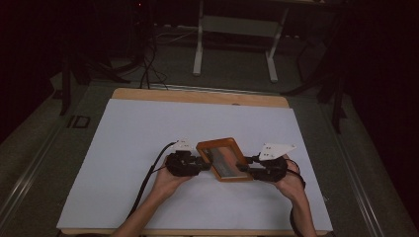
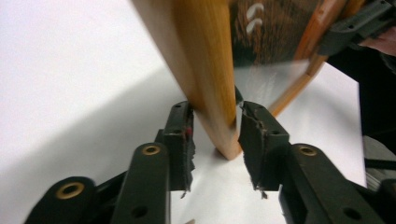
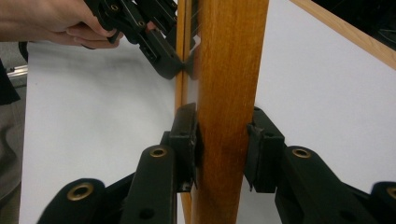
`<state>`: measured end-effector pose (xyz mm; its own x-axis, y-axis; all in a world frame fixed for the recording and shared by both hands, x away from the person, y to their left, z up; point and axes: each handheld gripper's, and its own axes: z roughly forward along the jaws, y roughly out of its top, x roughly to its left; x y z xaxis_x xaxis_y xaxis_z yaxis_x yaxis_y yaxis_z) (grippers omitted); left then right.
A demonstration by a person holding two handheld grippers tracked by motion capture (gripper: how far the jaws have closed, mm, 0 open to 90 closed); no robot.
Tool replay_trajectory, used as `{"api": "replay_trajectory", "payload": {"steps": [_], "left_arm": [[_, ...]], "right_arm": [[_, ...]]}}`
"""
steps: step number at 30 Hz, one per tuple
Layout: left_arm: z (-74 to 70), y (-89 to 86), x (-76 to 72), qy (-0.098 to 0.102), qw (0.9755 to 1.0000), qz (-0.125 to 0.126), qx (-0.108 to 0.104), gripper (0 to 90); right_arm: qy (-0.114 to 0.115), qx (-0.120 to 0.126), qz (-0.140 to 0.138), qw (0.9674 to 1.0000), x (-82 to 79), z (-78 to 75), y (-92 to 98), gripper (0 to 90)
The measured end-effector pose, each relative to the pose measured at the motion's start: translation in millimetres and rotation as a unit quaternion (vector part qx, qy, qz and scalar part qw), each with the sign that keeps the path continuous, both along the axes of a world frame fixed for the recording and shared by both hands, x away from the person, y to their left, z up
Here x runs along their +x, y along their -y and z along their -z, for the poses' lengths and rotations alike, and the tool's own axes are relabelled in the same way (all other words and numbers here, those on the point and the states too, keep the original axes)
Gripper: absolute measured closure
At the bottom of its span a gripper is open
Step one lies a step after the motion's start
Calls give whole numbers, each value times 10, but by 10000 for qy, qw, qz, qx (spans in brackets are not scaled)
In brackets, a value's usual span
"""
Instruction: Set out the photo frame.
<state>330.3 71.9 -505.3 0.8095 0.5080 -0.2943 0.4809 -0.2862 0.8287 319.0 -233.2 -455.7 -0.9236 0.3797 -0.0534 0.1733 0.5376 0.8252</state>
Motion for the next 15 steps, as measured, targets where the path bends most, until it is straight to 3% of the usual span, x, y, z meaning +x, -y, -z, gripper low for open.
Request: {"api": "replay_trajectory", "payload": {"steps": [3,6,9,11,15], "left_arm": [[3,-6,3,-3,10000,25,-21,650],[22,-2,26,-152,9997,92,-188,606],[68,6,58,-301,9991,159,-232,458],[93,18,68,-331,9987,198,-323,422],[99,93,29,-161,9982,319,-473,410]], "right_arm": [[-23,26,-48,10000,-11,4,3,680],[-10,1,-103,9999,-15,-2,-5,683],[74,-27,-242,9997,-29,0,-12,686],[108,-71,-277,9995,-38,0,-8,686],[128,-46,-332,9994,-39,11,8,687]]}}
